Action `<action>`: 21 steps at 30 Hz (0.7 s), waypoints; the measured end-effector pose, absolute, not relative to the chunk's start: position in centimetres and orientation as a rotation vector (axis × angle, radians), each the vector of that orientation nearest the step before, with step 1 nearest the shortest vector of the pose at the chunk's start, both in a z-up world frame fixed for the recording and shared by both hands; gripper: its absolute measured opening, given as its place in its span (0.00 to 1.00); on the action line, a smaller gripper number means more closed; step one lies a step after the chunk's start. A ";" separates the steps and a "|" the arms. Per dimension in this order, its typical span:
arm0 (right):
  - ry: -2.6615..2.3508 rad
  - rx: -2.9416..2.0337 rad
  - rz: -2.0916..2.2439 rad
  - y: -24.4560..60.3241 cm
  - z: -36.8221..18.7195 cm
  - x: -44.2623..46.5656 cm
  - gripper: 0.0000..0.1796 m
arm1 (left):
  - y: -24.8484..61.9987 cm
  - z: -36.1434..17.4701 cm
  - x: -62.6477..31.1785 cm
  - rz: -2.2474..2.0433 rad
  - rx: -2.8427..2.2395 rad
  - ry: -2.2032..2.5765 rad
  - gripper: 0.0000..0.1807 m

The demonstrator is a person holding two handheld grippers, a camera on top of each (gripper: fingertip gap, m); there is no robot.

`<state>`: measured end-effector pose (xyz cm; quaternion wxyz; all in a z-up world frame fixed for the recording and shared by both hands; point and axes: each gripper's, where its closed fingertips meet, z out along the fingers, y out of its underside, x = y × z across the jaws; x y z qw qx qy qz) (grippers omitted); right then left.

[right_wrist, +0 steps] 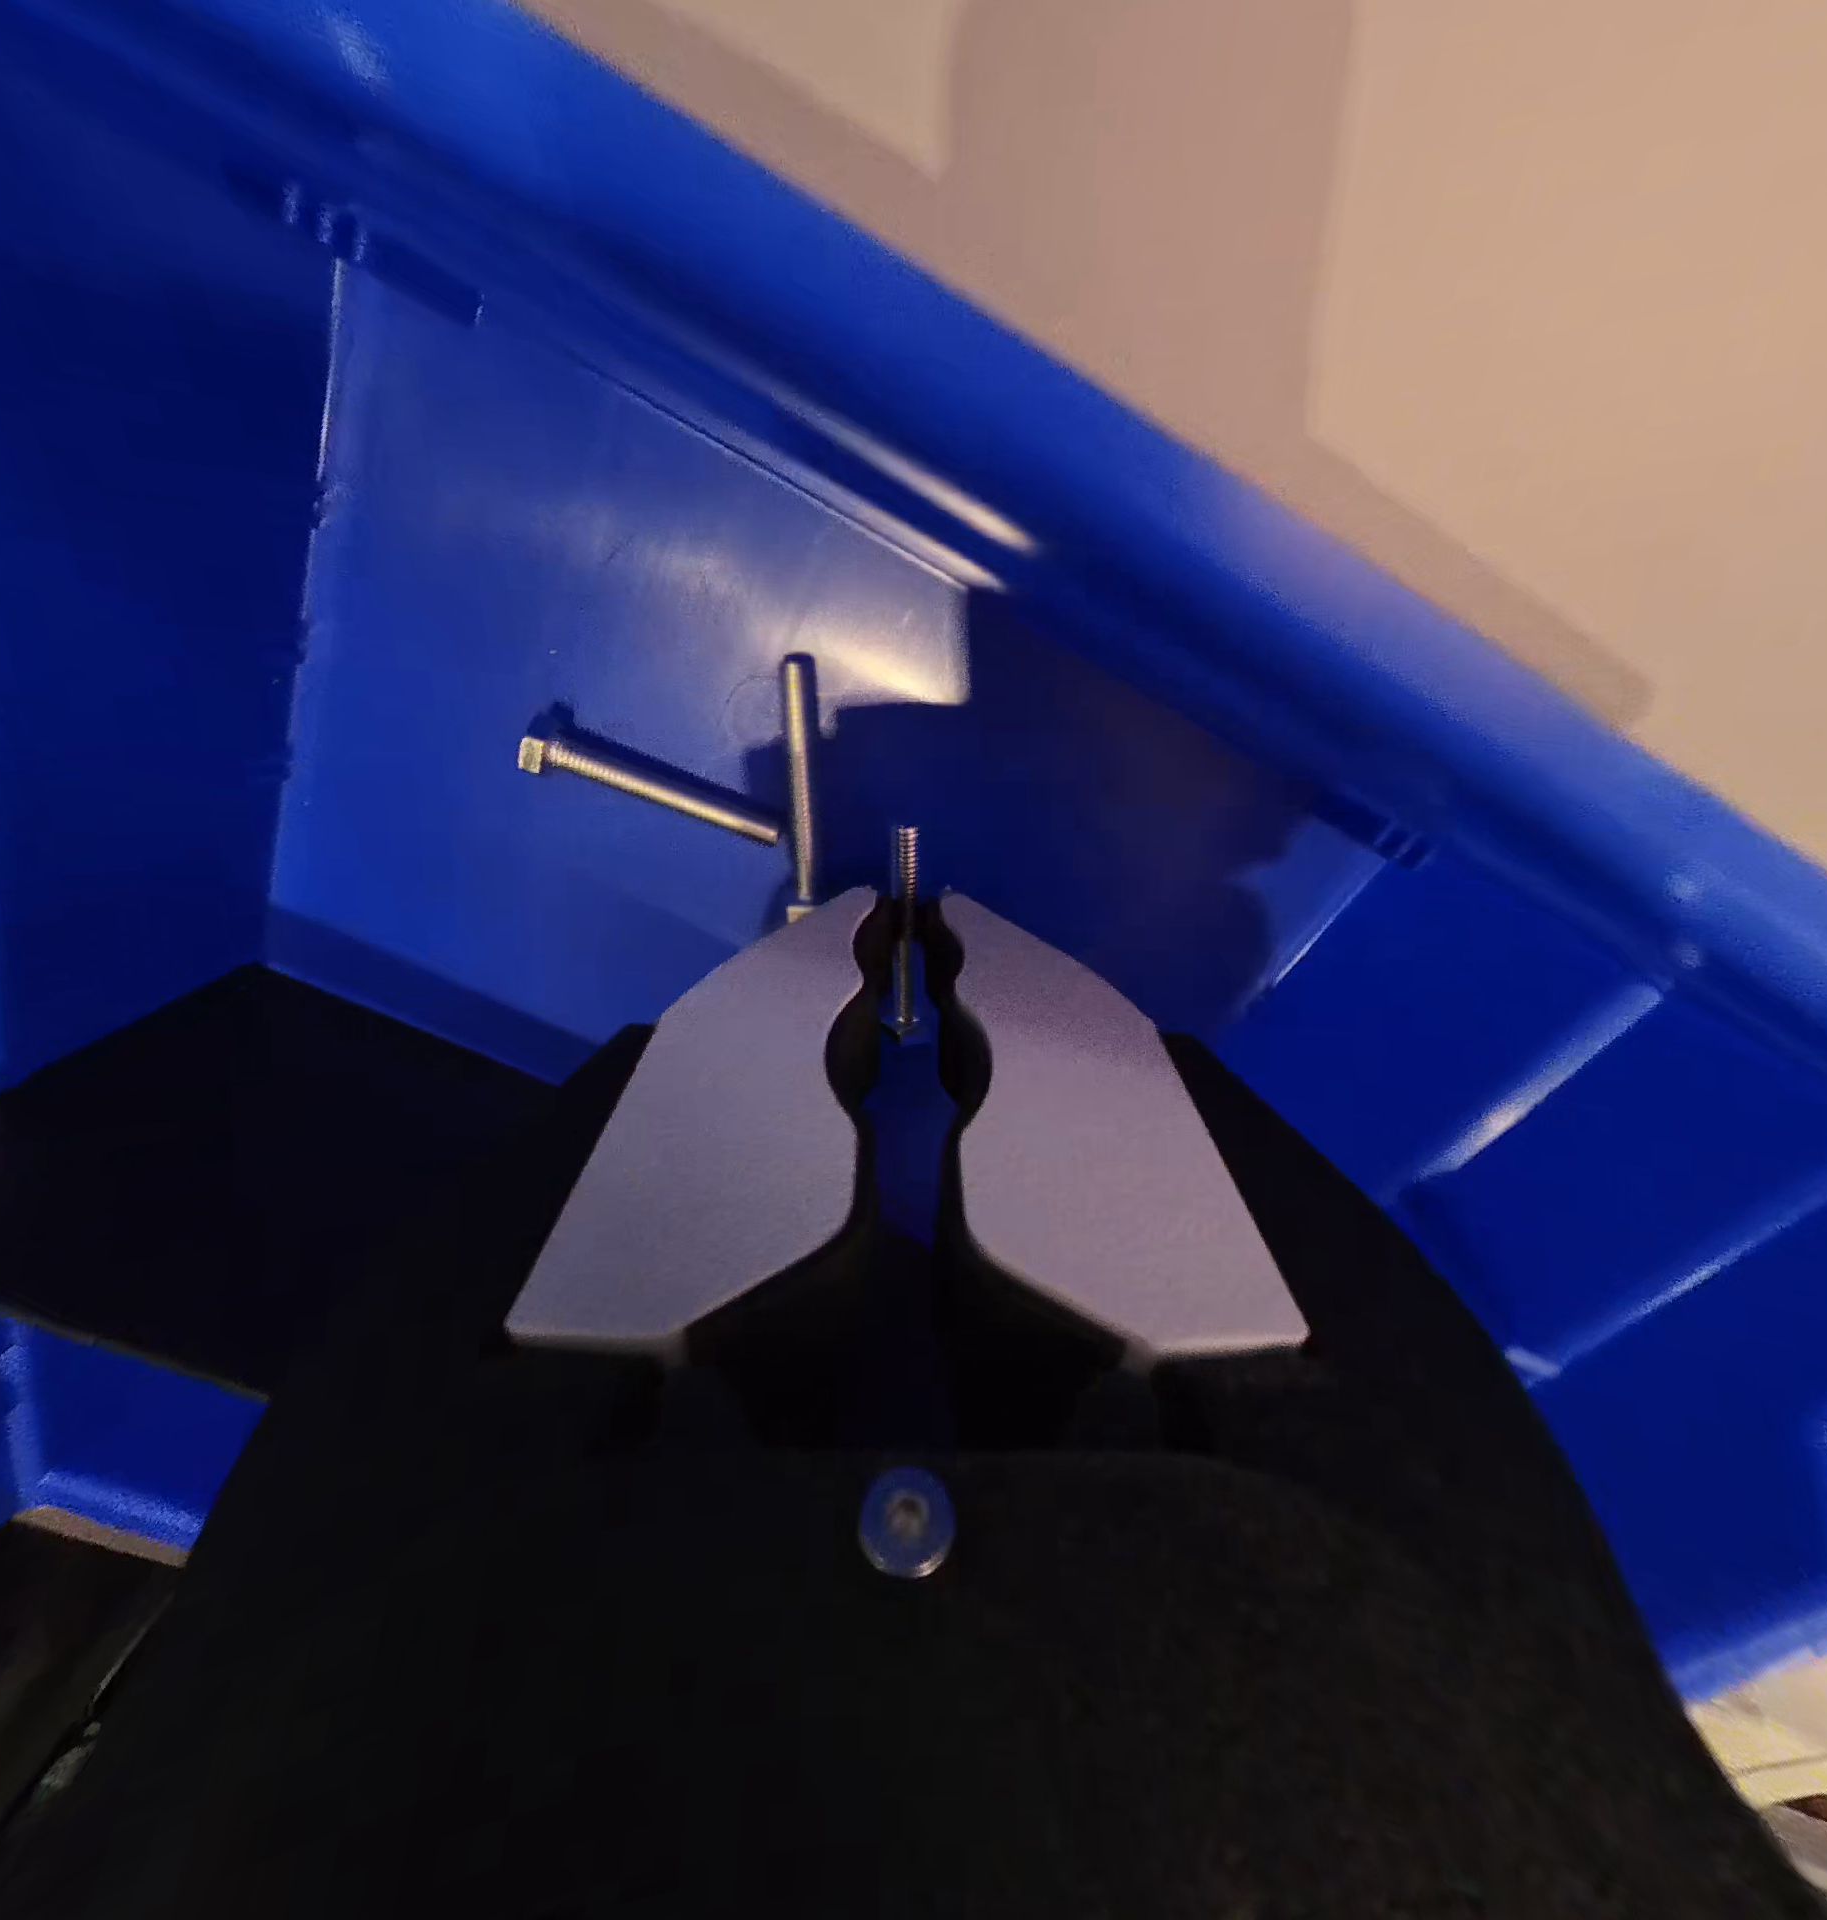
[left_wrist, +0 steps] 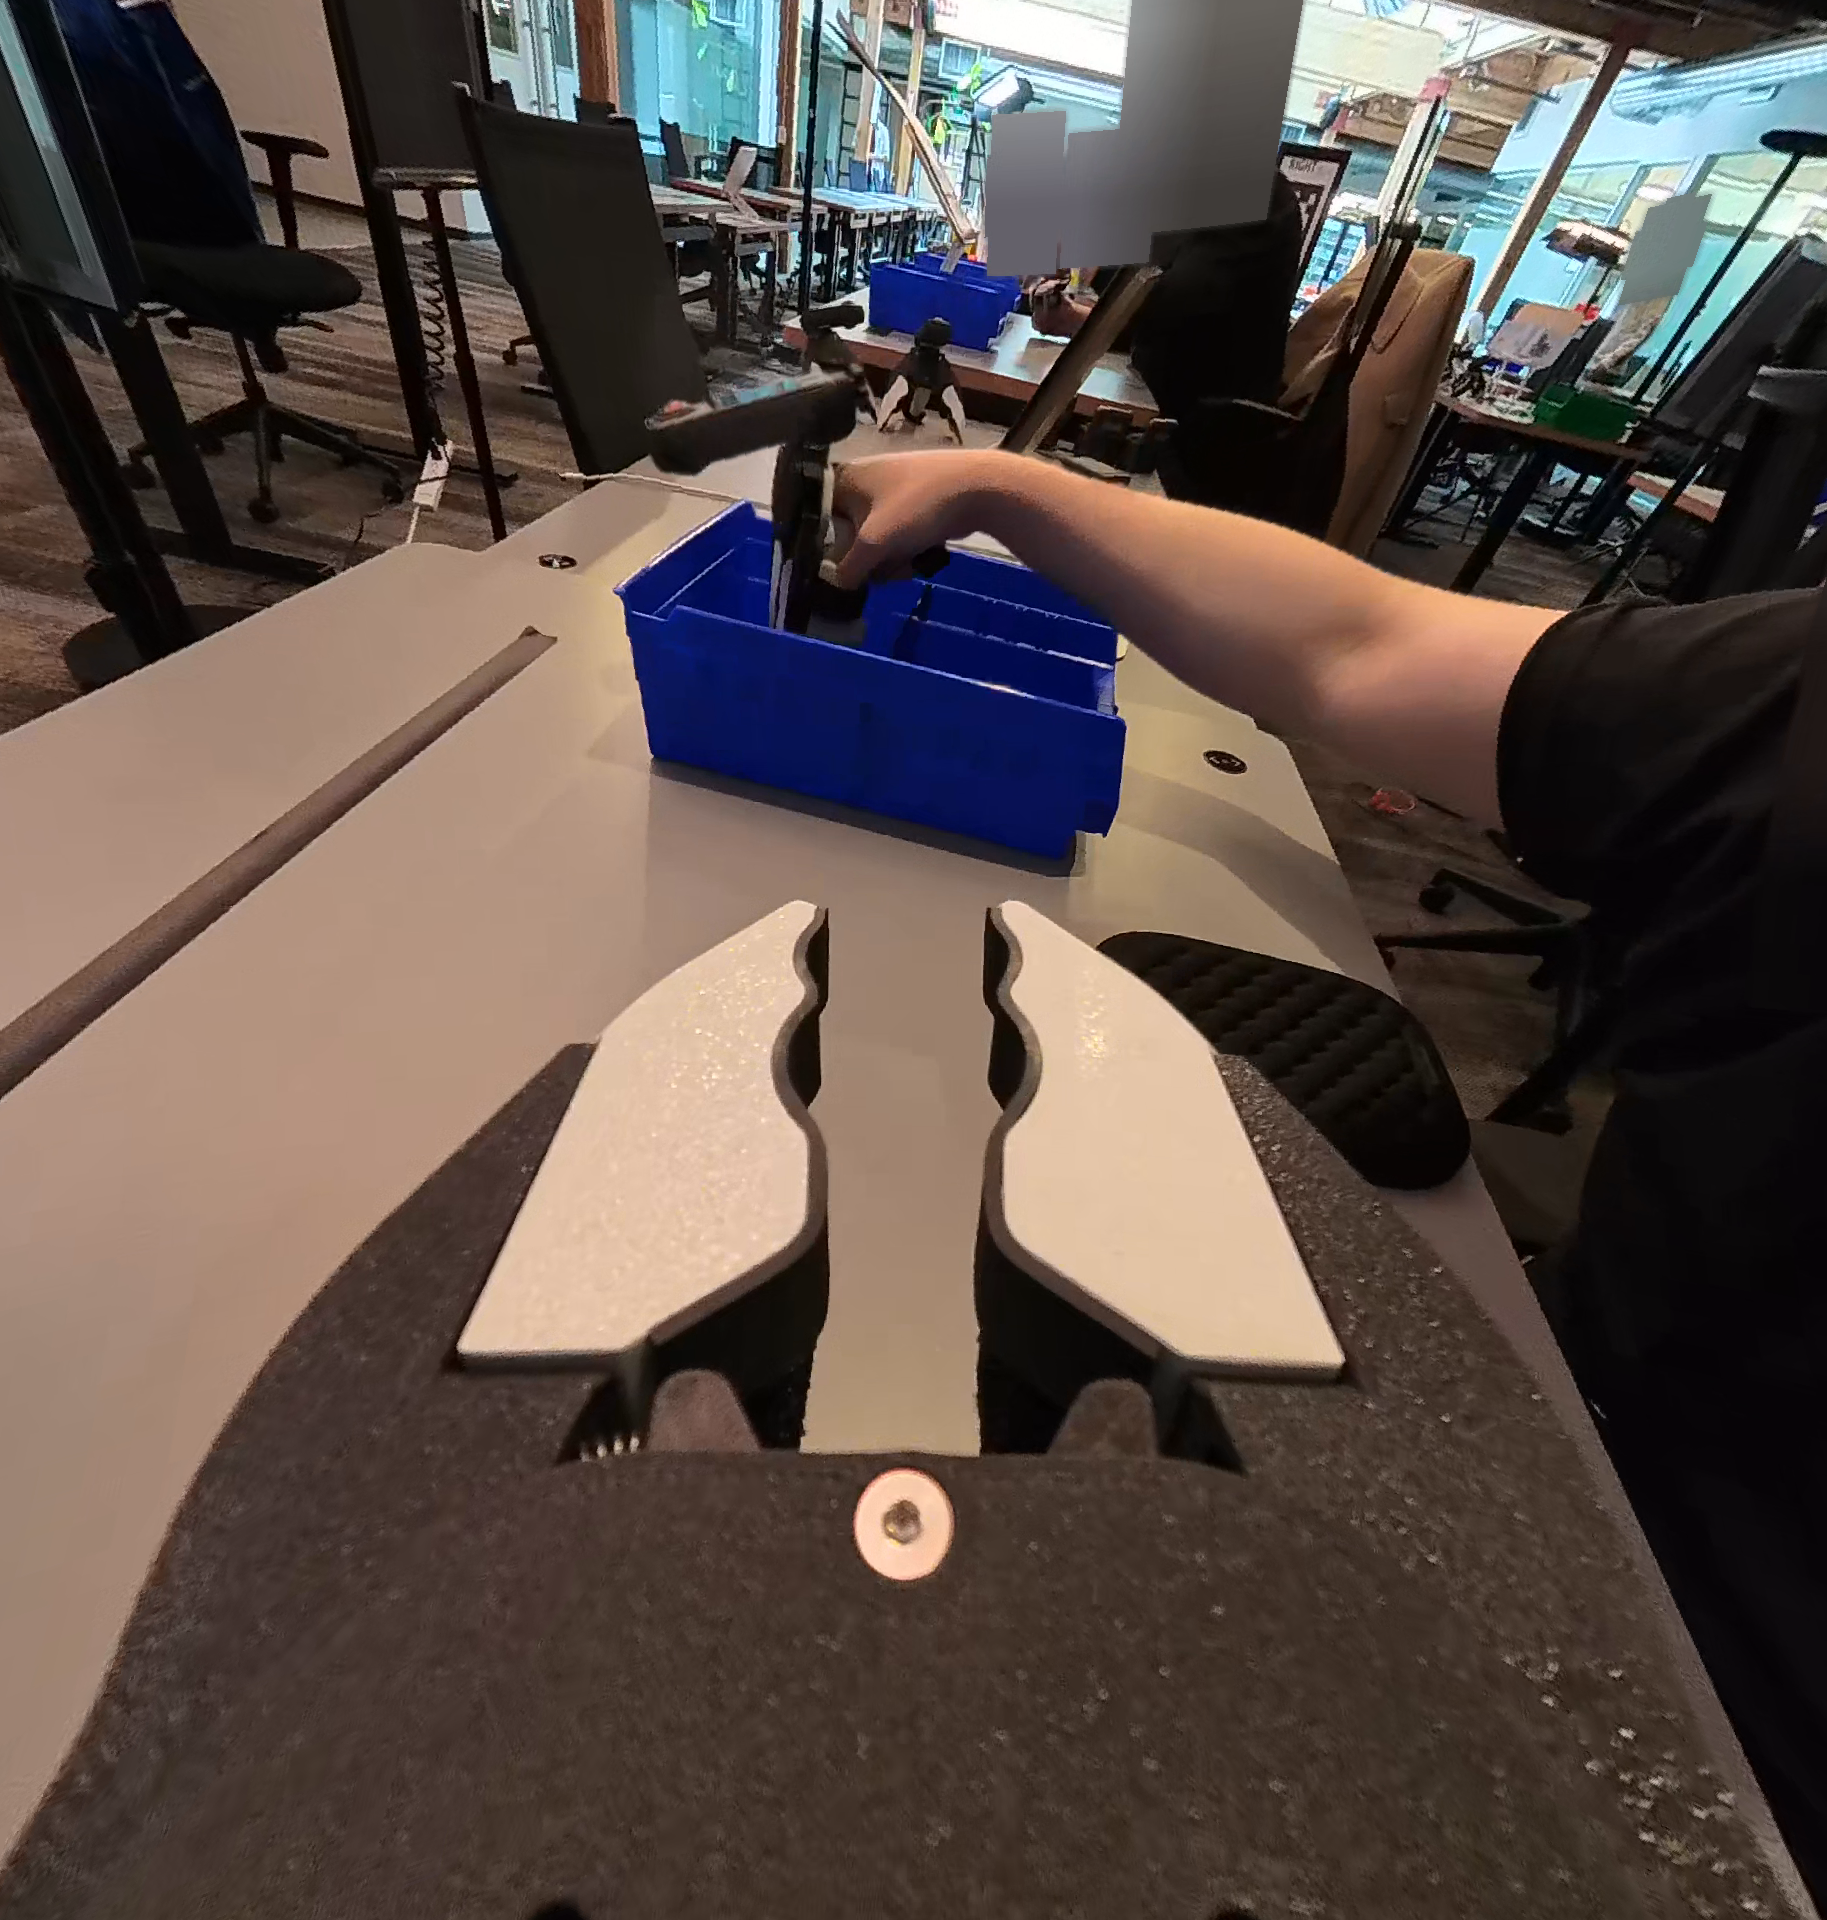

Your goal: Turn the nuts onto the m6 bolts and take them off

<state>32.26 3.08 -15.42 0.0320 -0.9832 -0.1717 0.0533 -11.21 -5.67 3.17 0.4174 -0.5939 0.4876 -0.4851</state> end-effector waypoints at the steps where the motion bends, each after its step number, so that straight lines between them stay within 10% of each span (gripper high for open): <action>1: -0.530 -3.025 0.165 3.2 -15.6 32.3 0.03 | -5.7 3.1 -11.2 -1.215 -1.488 1.223 0.15; 10: -0.499 -2.612 0.130 4.3 -4.1 29.8 0.09 | -5.4 4.2 -12.1 -1.212 -1.470 1.171 0.15; 16: -0.629 -1.848 0.296 1.6 16.5 13.4 0.11 | -3.4 4.3 -12.7 -1.091 -1.511 1.101 0.15; 21: -0.712 -1.673 0.583 -2.4 18.5 0.9 0.12 | -2.0 3.6 -13.4 -1.098 -1.583 0.989 0.14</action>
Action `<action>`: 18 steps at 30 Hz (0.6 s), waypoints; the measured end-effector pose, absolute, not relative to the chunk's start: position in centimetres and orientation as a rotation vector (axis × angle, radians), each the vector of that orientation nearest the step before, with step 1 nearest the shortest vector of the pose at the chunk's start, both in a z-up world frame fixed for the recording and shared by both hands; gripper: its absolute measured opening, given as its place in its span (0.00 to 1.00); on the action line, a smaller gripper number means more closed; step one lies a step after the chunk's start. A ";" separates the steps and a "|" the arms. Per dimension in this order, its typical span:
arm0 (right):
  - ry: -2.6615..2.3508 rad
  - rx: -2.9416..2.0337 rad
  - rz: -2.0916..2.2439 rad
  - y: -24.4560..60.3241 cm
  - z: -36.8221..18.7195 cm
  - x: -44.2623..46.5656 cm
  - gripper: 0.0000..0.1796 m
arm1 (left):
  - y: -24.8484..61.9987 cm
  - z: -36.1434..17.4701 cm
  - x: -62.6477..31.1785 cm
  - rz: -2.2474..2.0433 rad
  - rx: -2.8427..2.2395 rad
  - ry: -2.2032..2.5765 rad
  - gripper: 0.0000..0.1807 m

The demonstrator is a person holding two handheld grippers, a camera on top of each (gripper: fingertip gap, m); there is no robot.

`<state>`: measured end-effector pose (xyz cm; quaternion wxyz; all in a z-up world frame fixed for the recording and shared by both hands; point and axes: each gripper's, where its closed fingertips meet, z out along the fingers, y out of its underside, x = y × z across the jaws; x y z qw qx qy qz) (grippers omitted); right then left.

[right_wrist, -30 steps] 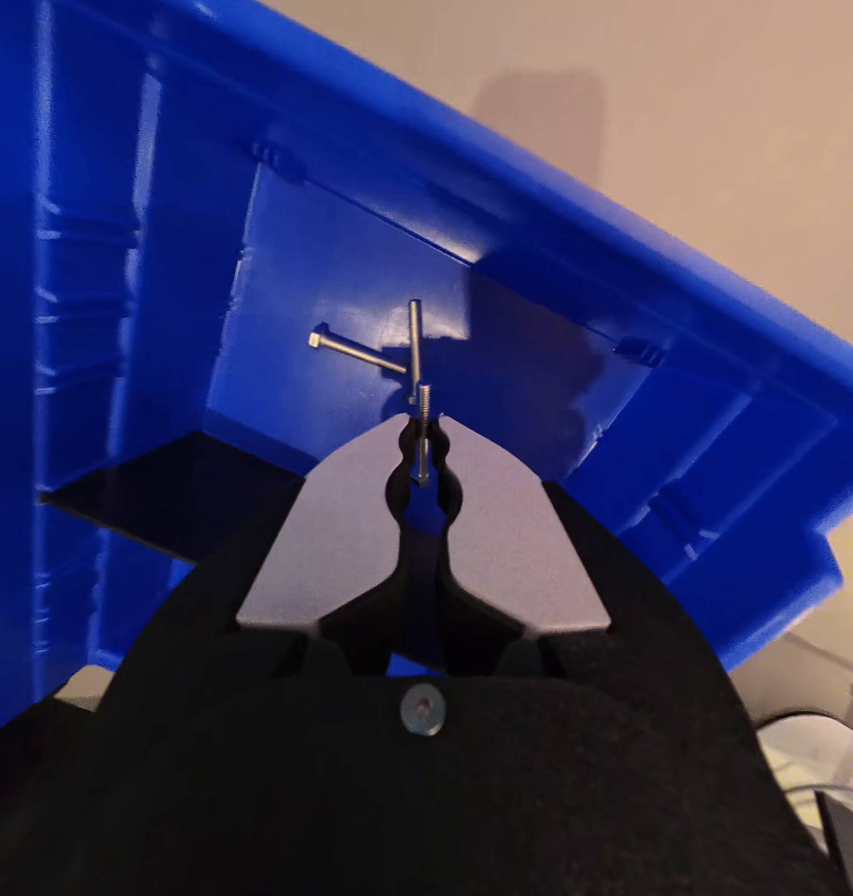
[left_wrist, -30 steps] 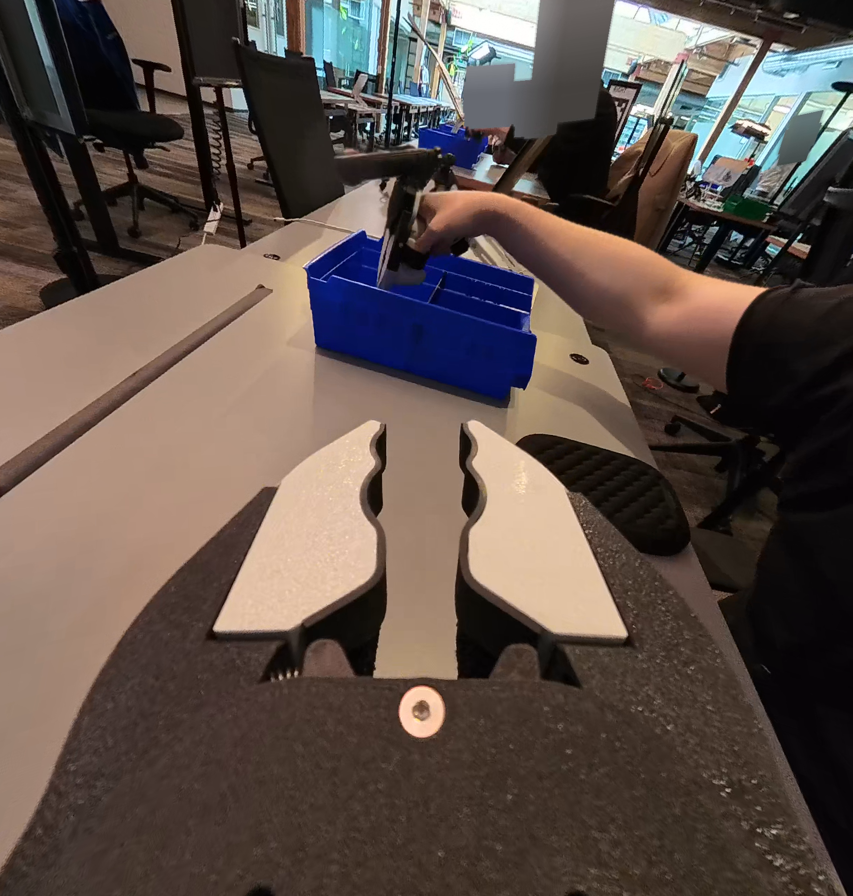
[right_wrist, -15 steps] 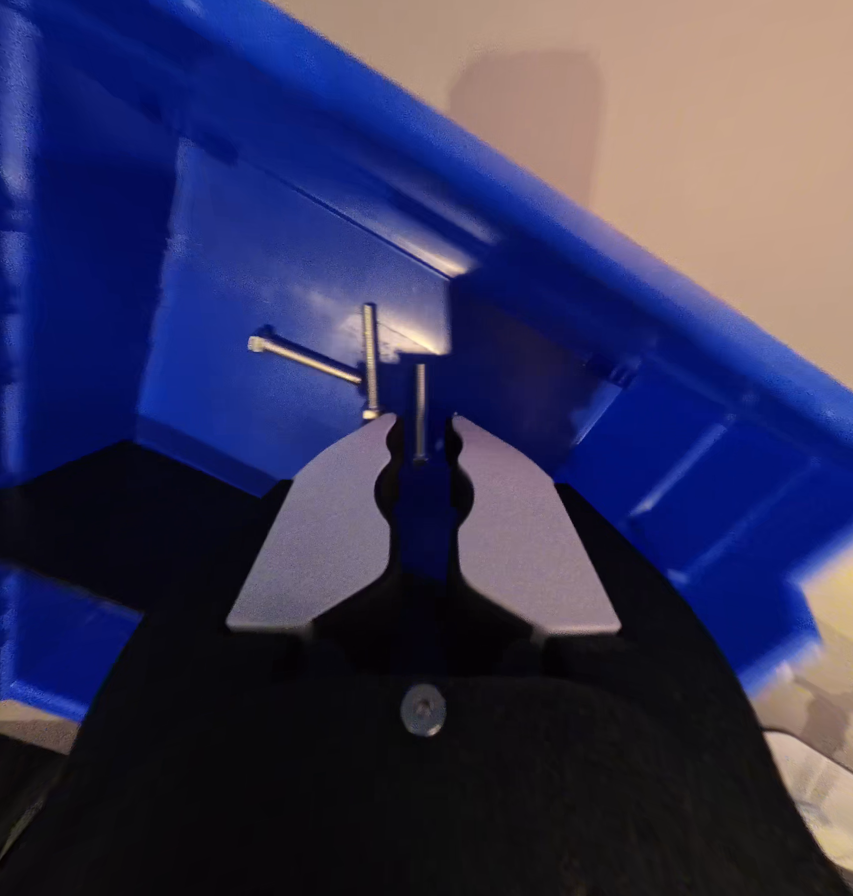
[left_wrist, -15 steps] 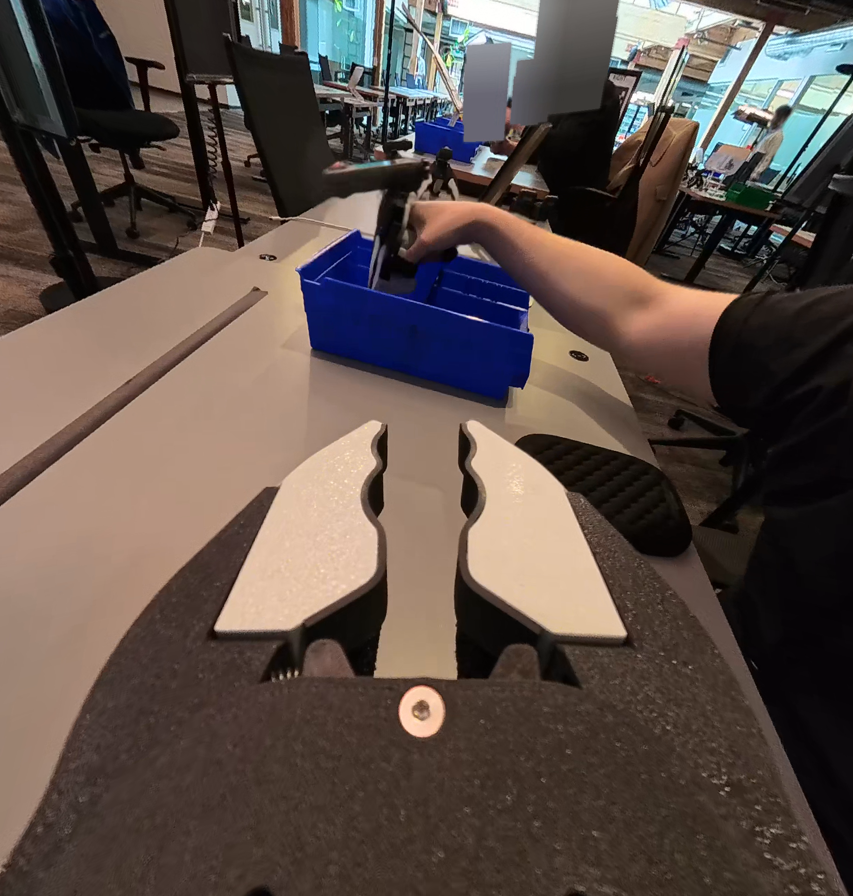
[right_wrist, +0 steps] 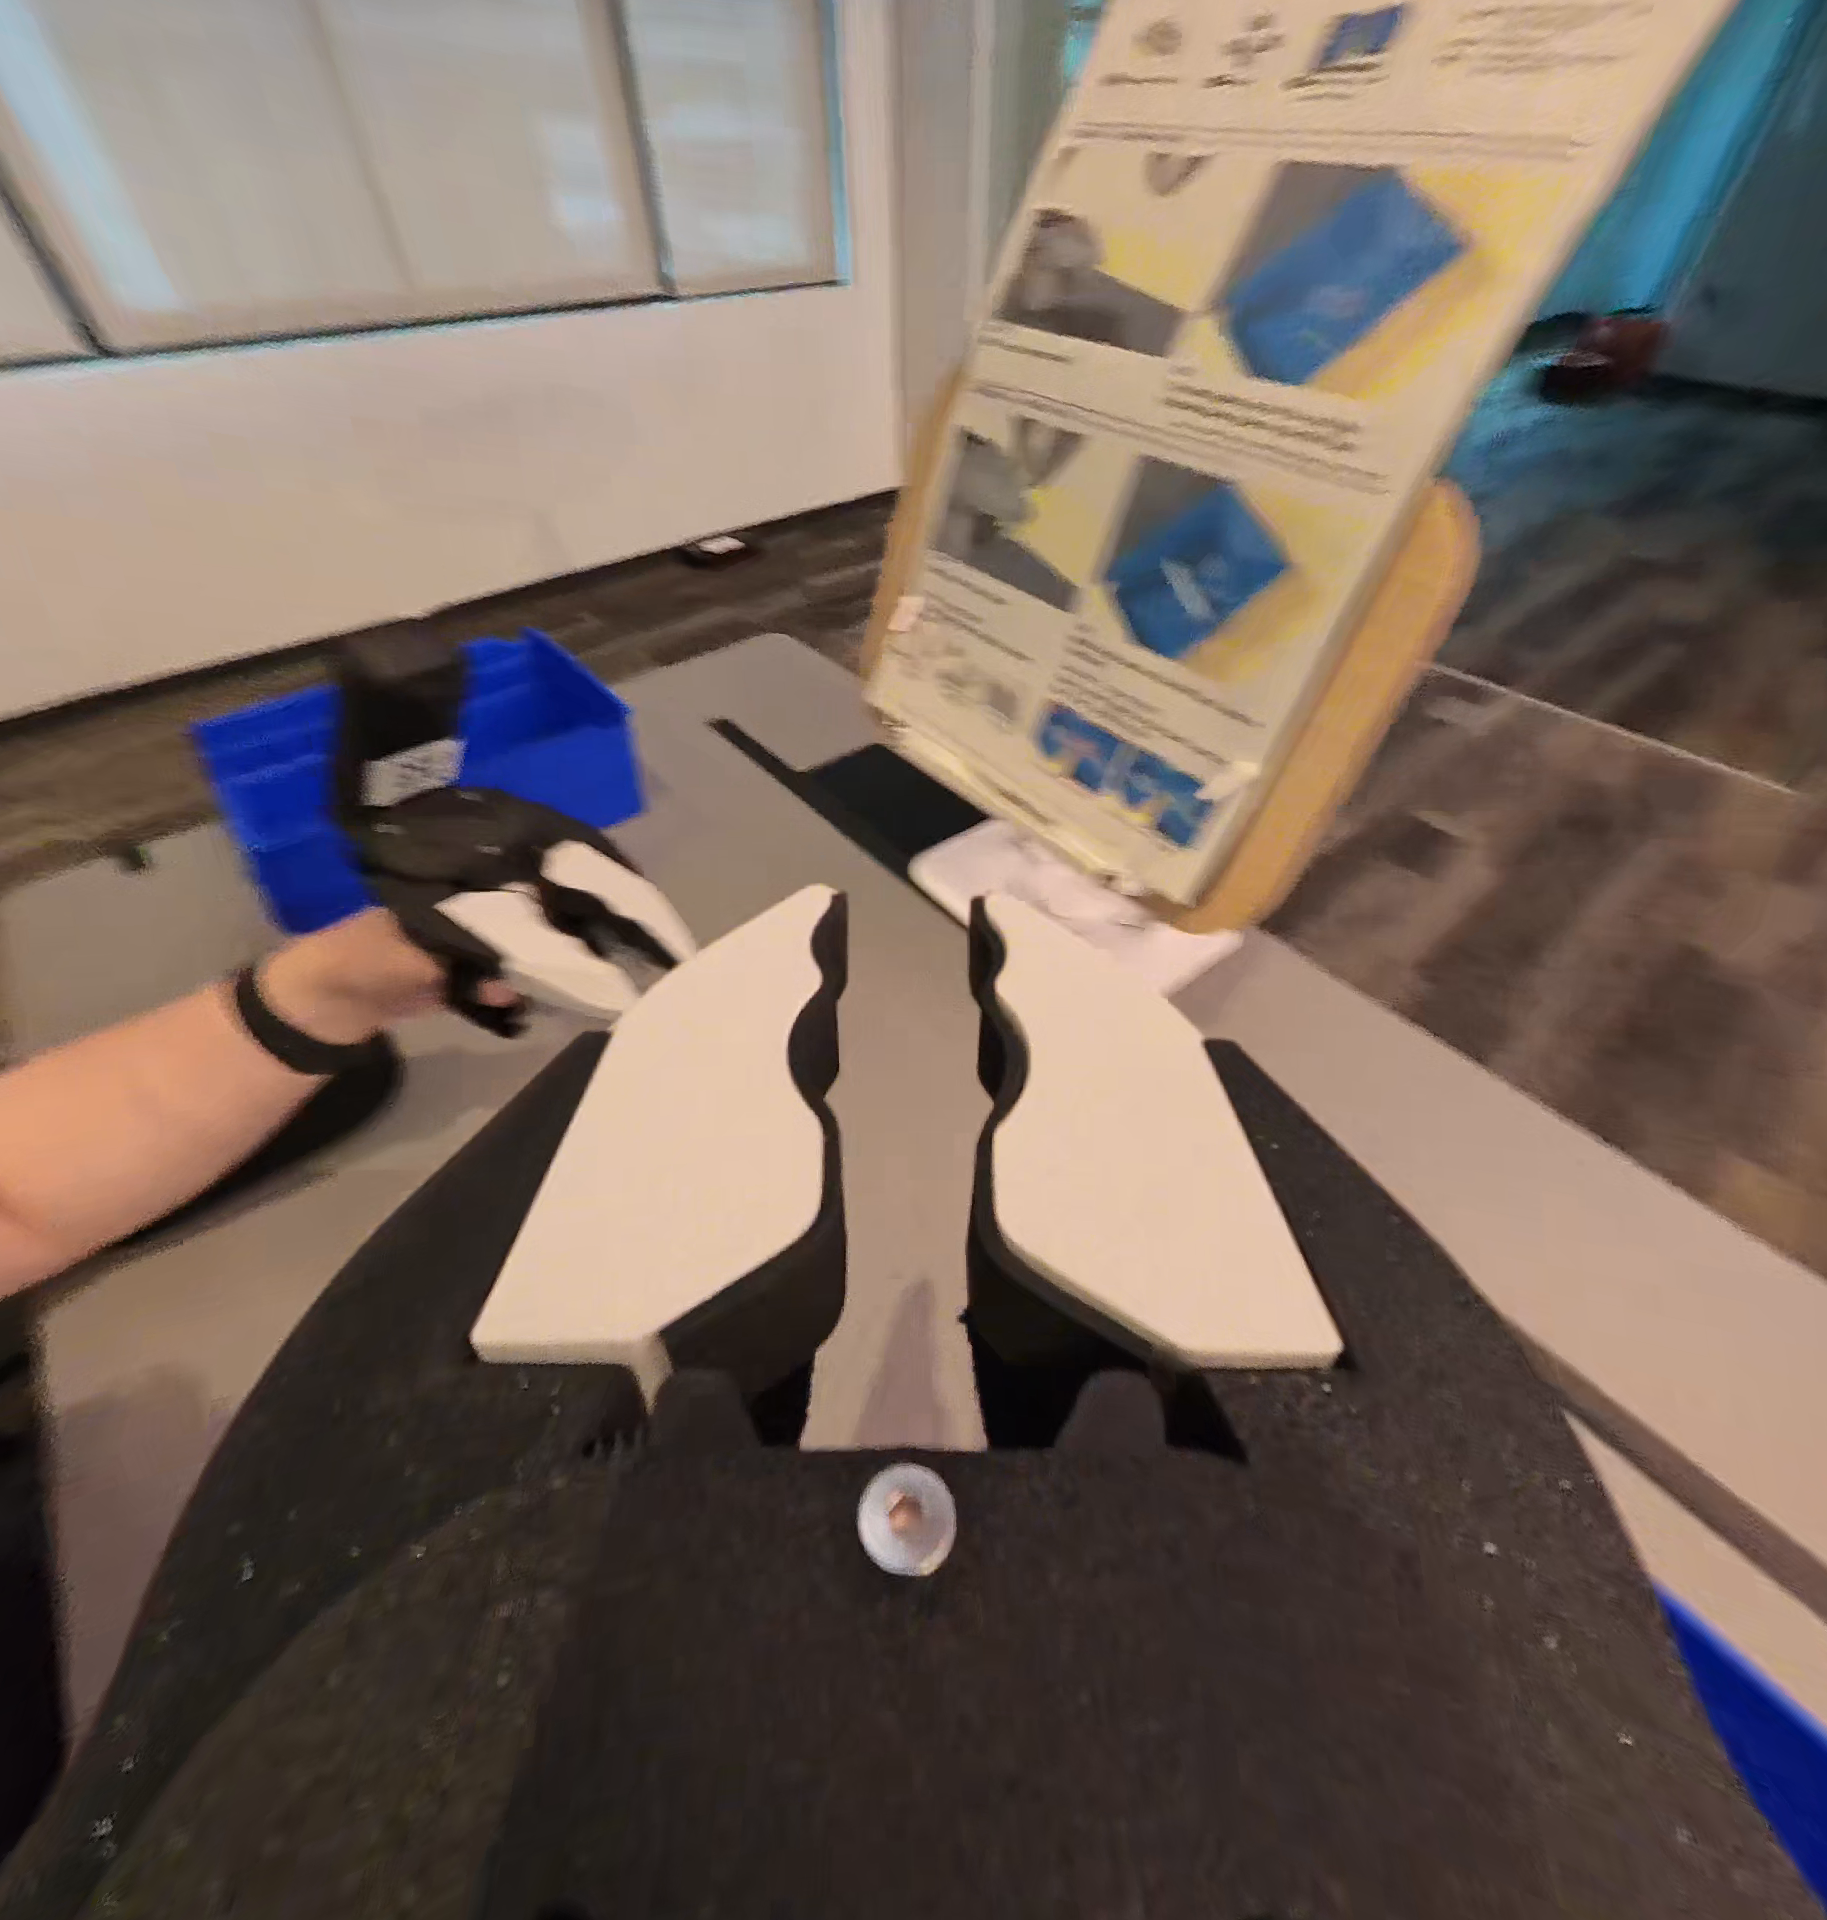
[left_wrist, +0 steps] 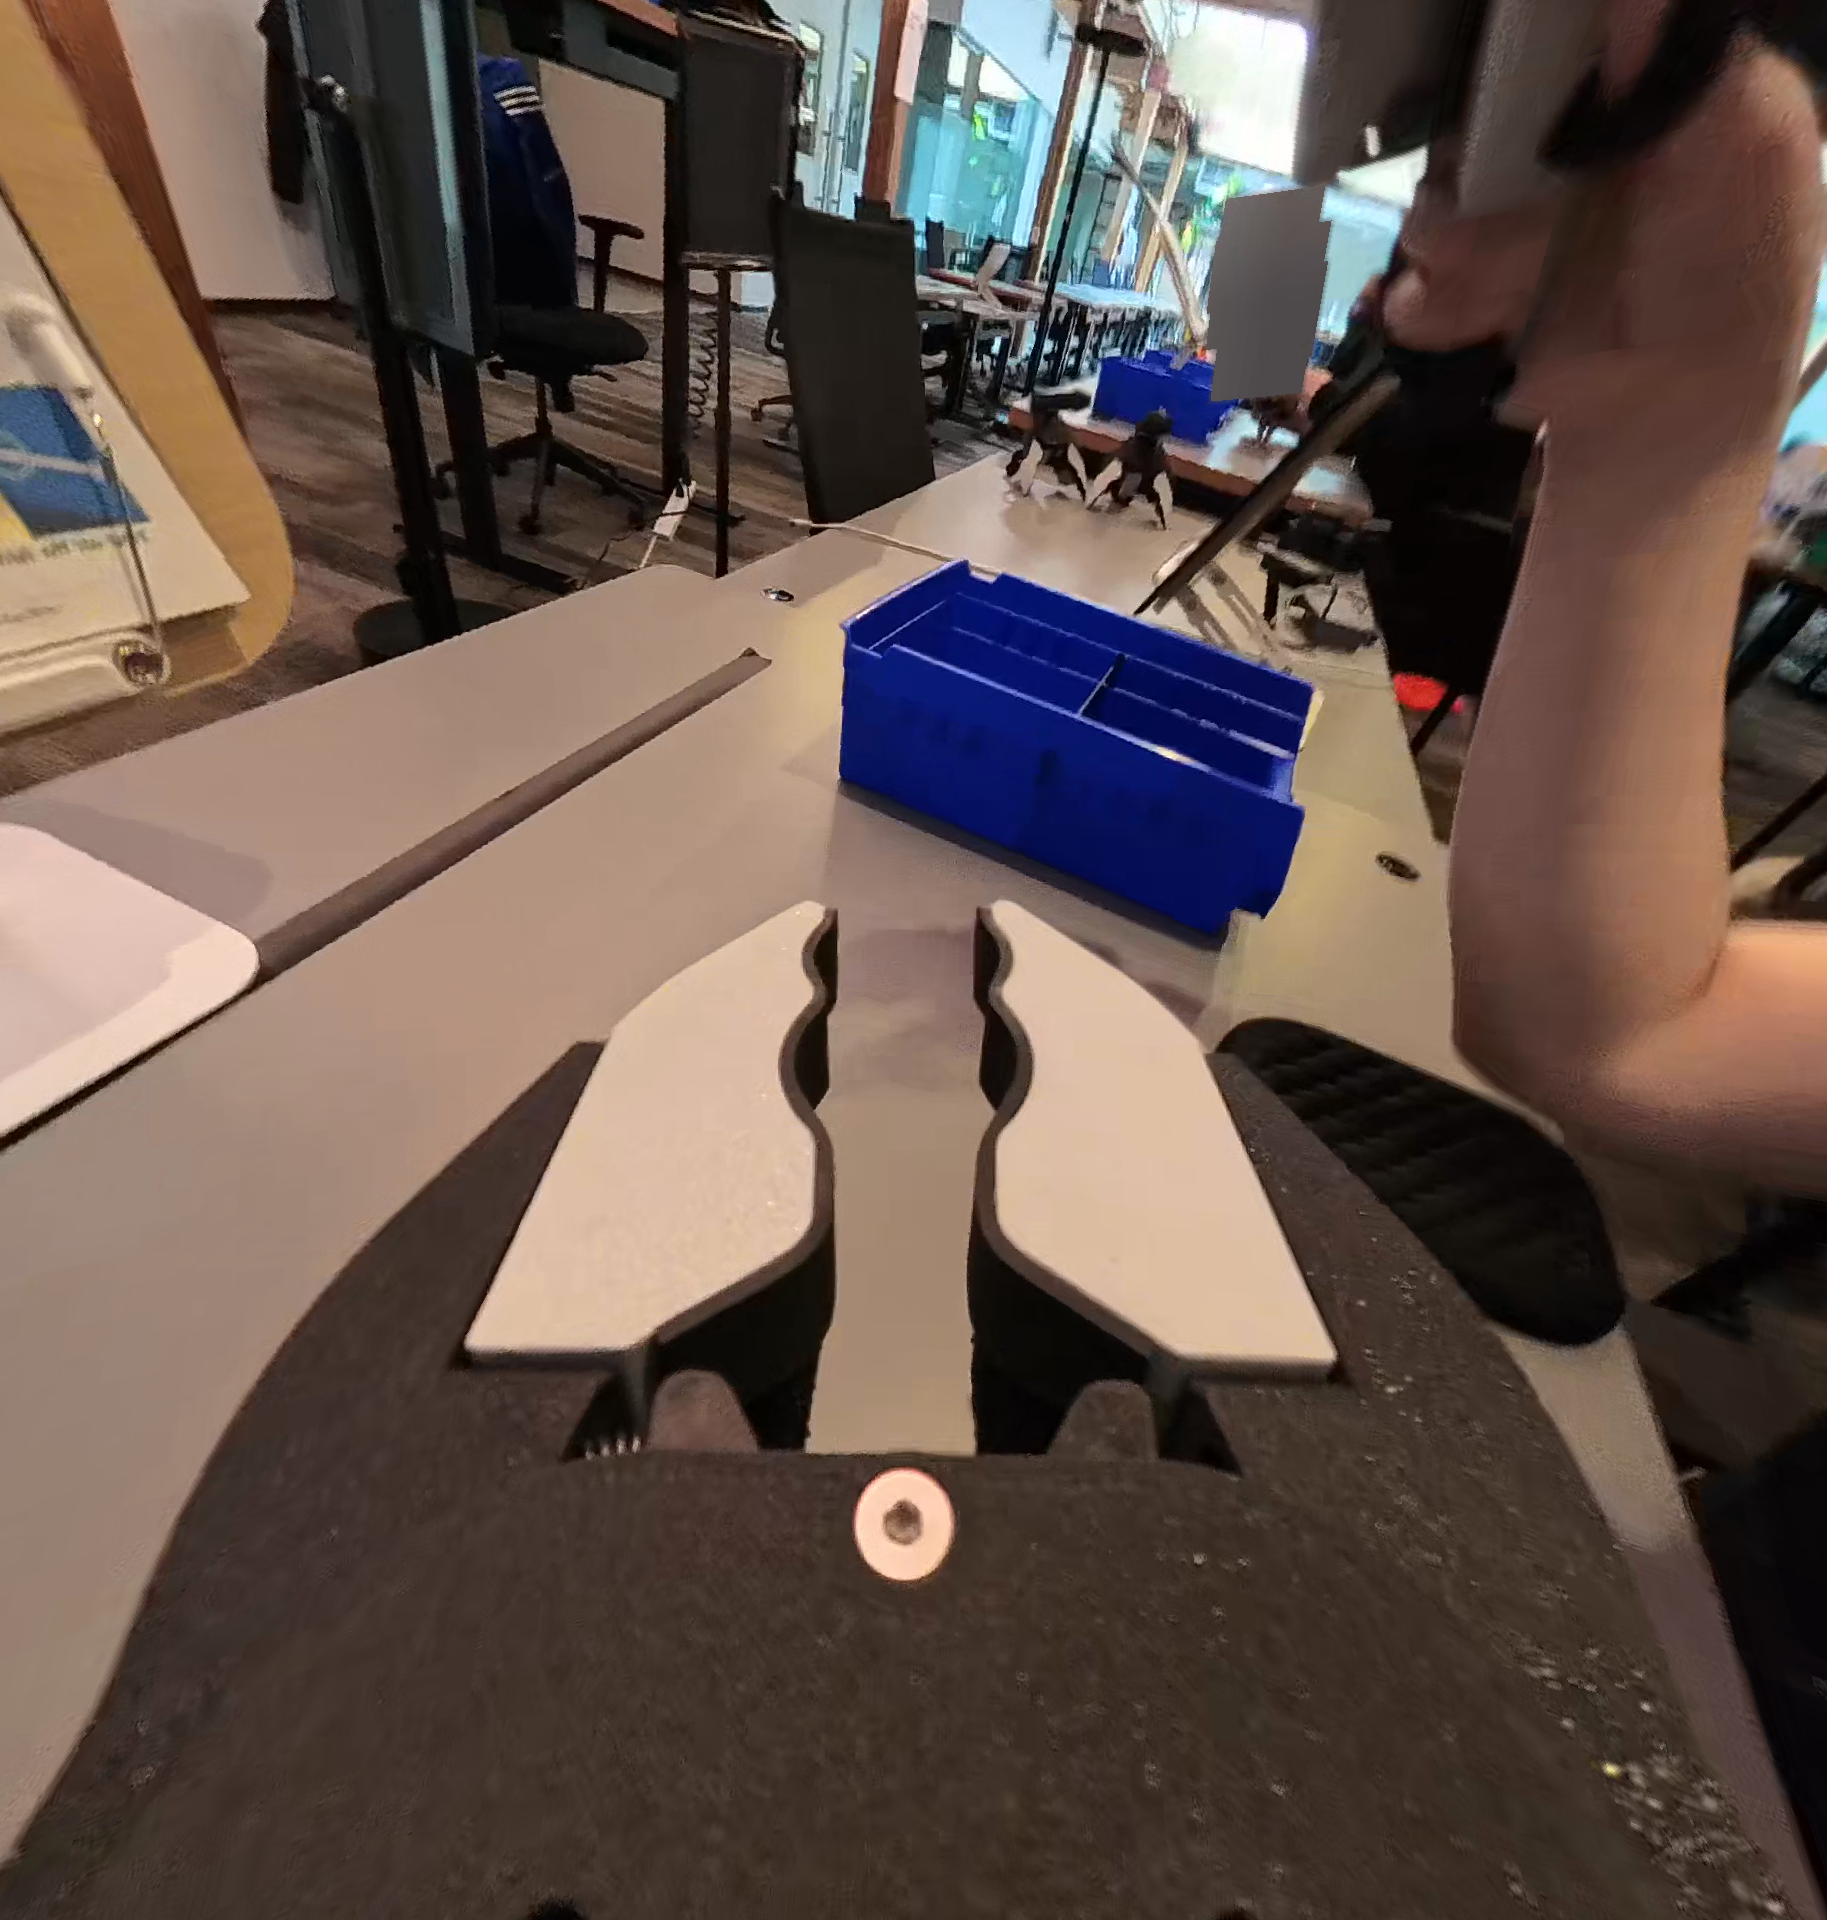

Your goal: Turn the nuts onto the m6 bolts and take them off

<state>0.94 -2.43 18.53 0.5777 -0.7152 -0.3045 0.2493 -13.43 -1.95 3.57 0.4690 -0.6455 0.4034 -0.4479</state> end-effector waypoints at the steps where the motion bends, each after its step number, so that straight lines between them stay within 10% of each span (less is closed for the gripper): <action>1: -0.721 -1.664 0.646 -2.7 17.9 -0.9 0.12 | -1.6 3.6 -13.6 -1.132 -1.598 0.950 0.13; 18: -0.730 -1.995 0.454 4.9 5.4 -4.9 0.09 | -0.5 7.2 -37.5 -0.656 -2.028 0.696 0.09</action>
